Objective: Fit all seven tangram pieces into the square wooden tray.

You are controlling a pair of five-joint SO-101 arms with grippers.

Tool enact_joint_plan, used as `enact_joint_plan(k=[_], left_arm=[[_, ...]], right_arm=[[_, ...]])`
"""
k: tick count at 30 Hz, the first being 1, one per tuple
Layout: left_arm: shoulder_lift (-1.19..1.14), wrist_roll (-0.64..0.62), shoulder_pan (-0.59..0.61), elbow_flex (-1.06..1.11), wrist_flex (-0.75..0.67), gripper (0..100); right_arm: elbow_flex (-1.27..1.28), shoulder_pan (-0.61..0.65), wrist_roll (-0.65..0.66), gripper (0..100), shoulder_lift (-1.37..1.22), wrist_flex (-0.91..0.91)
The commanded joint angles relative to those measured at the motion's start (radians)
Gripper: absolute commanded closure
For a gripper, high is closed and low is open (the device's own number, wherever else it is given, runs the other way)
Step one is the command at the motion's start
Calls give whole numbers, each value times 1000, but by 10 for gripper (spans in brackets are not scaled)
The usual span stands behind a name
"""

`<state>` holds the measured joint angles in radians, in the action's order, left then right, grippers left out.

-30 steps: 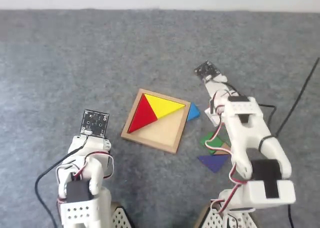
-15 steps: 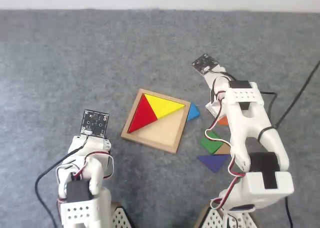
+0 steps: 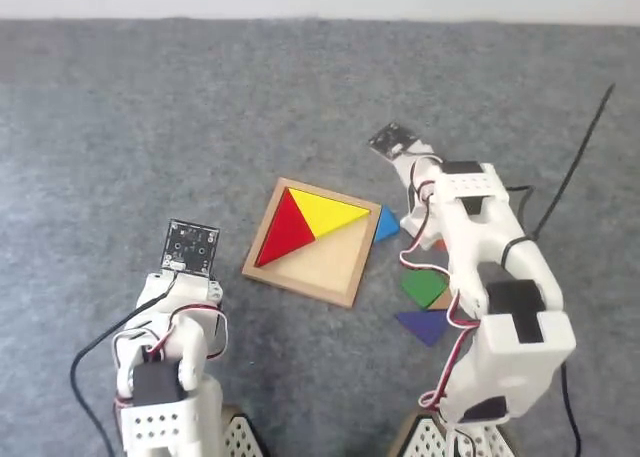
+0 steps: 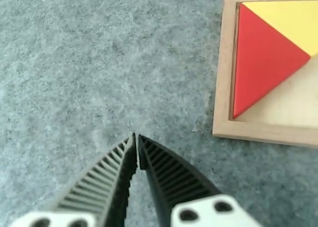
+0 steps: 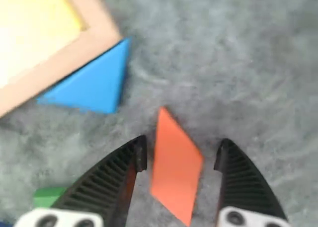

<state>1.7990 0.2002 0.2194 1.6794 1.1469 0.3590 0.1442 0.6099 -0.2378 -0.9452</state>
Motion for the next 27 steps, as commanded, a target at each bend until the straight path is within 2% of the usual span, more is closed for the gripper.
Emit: enact_joint_plan(k=[1, 3, 6, 13, 15, 16, 18, 21, 24, 27], left_arm=[[18, 14, 6, -4, 5, 987], [18, 14, 6, -4, 6, 987], [18, 14, 6, -4, 6, 987], [18, 14, 6, -4, 8, 987], [18, 14, 6, -4, 8, 987], [18, 14, 6, -4, 8, 987], [18, 14, 6, -4, 9, 987], [18, 14, 6, -4, 9, 987], [18, 14, 6, -4, 9, 987], [18, 14, 6, -4, 9, 987]], right_arm=[[-107, -33, -163, 928, 10, -56], [-143, -45, -253, 998, 10, -91], [-167, -59, -370, 966, 10, -136], [-242, -114, -674, 961, 10, -203], [-250, -114, -713, 961, 22, -205], [-259, -113, -692, 961, 25, -213], [-273, -108, -517, 963, 39, -232], [-273, -97, -60, 961, 67, -245], [-267, -120, 330, 958, 88, -275], [-270, -150, 605, 895, 114, -338]])
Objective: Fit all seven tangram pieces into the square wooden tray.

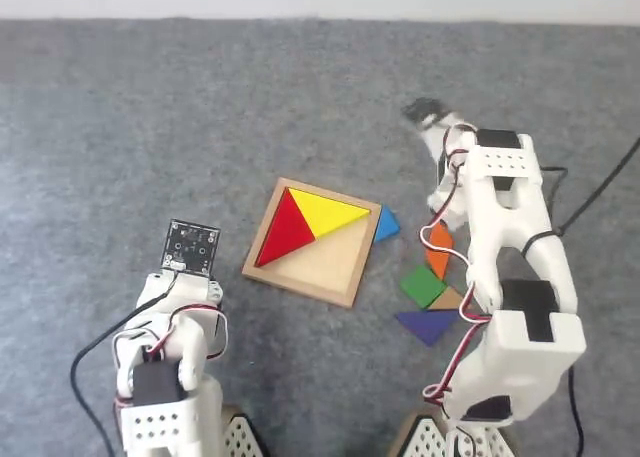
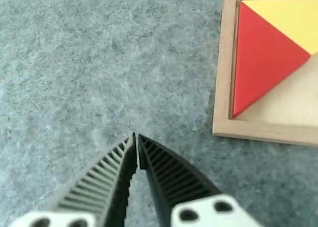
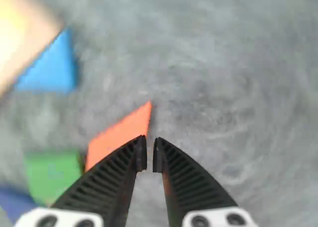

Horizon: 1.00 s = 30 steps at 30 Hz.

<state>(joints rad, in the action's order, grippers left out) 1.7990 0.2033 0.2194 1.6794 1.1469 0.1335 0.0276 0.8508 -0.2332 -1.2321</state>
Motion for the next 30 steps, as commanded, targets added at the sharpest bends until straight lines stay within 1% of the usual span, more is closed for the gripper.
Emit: enact_joint_plan(k=[1, 5, 7, 8, 11, 14, 19, 27, 30], left_arm=[[18, 11, 6, -4, 9, 987], [18, 11, 6, -4, 9, 987], [18, 11, 6, -4, 9, 987], [18, 11, 6, -4, 9, 987], [18, 11, 6, -4, 9, 987], [18, 11, 6, -4, 9, 987], [18, 11, 6, -4, 11, 987], [18, 11, 6, -4, 11, 987], [18, 11, 6, -4, 11, 987]], right_arm=[[-43, -35, 434, 851, 119, -85], [-41, -16, 651, 611, 142, -239], [-41, -15, 697, 538, 145, -245], [-40, -15, 712, 533, 140, -231], [5, -7, 763, 560, 137, -174], [100, 22, 806, 589, 148, -91], [253, 70, 876, 595, 165, 59], [270, 50, 980, 597, 162, 71], [272, 21, 1022, 597, 162, 70]])
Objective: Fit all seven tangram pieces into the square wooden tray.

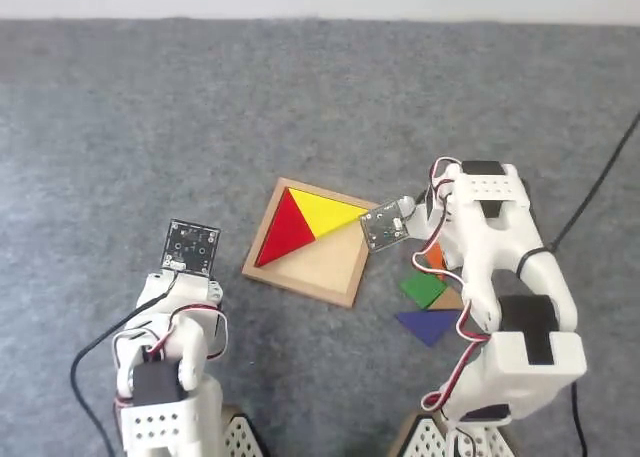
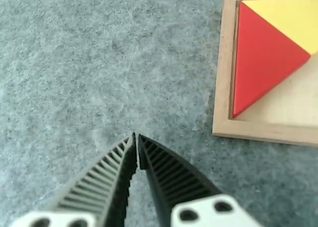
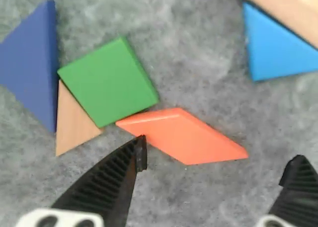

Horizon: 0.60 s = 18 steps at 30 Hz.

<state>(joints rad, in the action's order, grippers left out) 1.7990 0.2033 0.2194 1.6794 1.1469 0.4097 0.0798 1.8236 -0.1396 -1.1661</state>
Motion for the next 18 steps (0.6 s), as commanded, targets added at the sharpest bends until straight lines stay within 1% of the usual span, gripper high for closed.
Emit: enact_joint_plan(k=[1, 4, 8, 15, 18], left_arm=[[18, 11, 6, -4, 11, 987], [18, 11, 6, -4, 11, 987], [18, 11, 6, -4, 11, 987], [18, 11, 6, -4, 11, 987], [18, 11, 6, -4, 11, 987]], right_arm=[[-5, -42, 68, 597, 68, 4], [-5, -64, 109, 597, 68, -10], [9, -59, 167, 597, 68, -62], [91, -25, 176, 598, 70, 47], [115, -21, 176, 644, 70, 87]])
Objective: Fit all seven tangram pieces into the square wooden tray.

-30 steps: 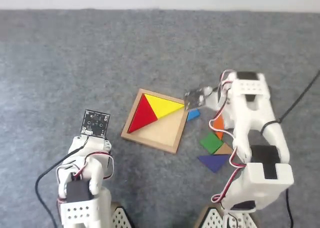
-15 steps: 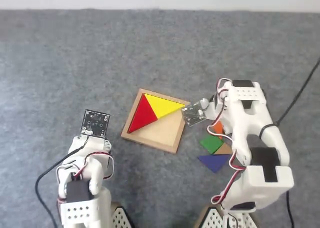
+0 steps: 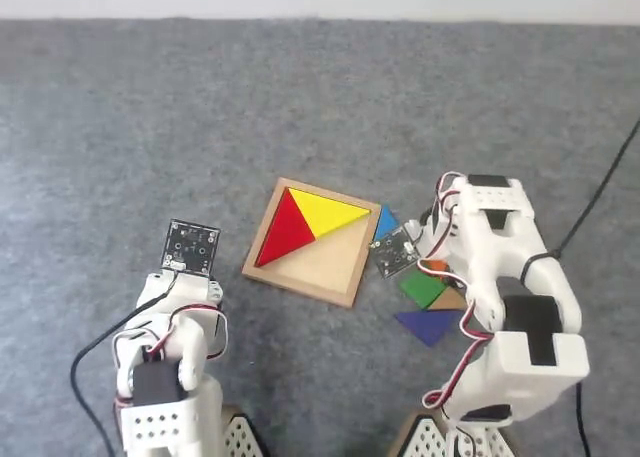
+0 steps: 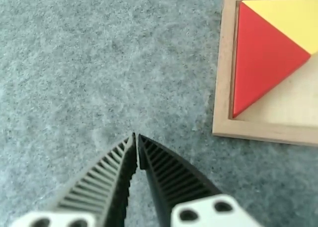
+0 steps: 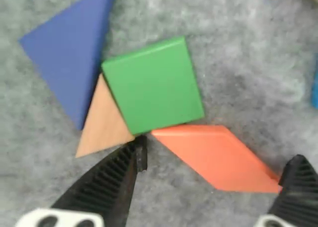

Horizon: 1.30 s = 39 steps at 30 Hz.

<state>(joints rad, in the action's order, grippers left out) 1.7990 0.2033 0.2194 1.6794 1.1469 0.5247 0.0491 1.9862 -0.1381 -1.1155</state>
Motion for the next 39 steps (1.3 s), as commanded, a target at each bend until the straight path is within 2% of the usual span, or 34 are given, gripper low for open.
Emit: enact_joint_plan(k=[1, 4, 7, 13, 18, 22, 25, 35, 39], left_arm=[[18, 11, 6, -4, 11, 987], [18, 11, 6, -4, 11, 987], [18, 11, 6, -4, 11, 987], [18, 11, 6, -4, 11, 987], [18, 11, 6, -4, 11, 987], [18, 11, 6, -4, 11, 987], [18, 11, 6, -4, 11, 987], [18, 11, 6, -4, 11, 987], [18, 11, 6, -4, 11, 987]], right_arm=[[2, 15, 14, 671, 68, 47], [6, 21, 11, 738, 65, 76], [2, 22, 6, 749, 65, 77], [-2, 30, -138, 750, 73, 79], [-37, 64, -459, 765, 74, 77], [-77, 90, -750, 894, 68, 76], [-97, 102, -910, 993, 68, 73], [-210, 74, -1274, 972, 74, 67], [-330, 61, -1484, 972, 76, -54]])
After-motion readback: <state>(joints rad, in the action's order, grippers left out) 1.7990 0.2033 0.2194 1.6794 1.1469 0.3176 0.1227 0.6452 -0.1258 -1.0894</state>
